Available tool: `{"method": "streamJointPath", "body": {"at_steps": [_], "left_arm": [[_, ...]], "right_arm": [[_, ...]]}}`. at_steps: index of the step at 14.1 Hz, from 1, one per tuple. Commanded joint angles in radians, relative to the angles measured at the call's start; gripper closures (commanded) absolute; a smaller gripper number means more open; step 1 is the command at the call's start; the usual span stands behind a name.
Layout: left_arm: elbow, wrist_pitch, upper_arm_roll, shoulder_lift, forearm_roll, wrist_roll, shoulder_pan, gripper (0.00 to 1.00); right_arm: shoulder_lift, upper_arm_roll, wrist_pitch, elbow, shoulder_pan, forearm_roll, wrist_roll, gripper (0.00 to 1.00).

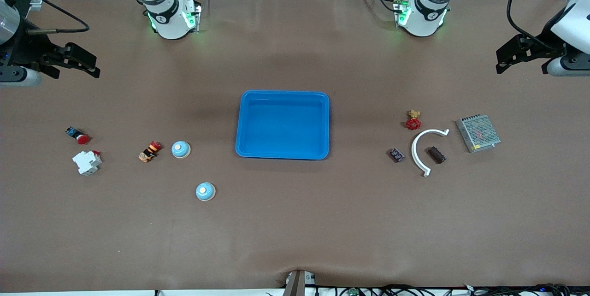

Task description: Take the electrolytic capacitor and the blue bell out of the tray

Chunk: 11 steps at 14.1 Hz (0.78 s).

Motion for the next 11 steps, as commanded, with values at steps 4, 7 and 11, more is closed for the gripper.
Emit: {"method": "streamJointPath", "body": {"at_steps": [4, 7, 11], "left_arm": [[0.001, -0.008, -0.012, -0.004, -0.008, 0.022, 0.002, 0.00], [0.003, -0.011, -0.012, -0.004, -0.008, 0.021, 0.002, 0.00], [-0.002, -0.017, -0.025, -0.005, -0.011, 0.002, 0.004, 0.00]], "right_arm": [[-0.018, 0.004, 0.000, -0.015, -0.004, 0.001, 0.018, 0.00], [-0.018, 0.004, 0.000, -0.015, -0.004, 0.001, 0.018, 0.00], [-0.015, 0.002, 0.002, -0.015, -0.004, 0.001, 0.018, 0.00]]}}
